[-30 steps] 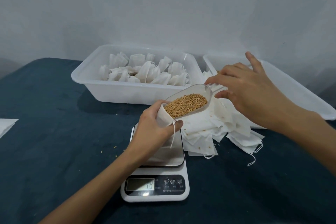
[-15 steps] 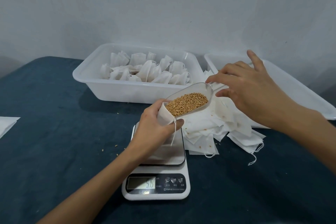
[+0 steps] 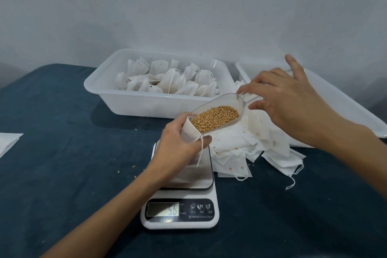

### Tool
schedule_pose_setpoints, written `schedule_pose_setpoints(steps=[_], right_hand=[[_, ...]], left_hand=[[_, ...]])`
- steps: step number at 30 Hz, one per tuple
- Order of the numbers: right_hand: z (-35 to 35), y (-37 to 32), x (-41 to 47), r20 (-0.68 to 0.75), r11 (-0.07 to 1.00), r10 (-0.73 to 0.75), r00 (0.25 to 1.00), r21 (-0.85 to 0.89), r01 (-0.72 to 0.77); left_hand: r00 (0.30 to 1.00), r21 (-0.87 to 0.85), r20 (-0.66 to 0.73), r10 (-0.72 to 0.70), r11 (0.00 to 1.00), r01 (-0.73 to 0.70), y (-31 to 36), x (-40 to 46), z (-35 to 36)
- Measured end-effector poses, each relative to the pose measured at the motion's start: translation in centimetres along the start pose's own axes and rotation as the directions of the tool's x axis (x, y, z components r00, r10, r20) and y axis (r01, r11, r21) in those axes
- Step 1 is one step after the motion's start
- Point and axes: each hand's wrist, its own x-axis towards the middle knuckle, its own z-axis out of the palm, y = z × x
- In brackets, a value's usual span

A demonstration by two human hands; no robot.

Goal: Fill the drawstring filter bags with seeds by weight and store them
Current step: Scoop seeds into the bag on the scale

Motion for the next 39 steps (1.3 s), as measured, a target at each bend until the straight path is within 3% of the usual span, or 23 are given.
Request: schedule_pose_setpoints(steps=[39], right_hand=[[0.09, -0.08, 0.22, -0.038, 0.999, -0.026, 0.999, -0.037, 0.024]], left_hand=[[1.000, -0.015, -0.001, -0.012, 1.000, 0.012, 0.08, 0.22, -0.14]])
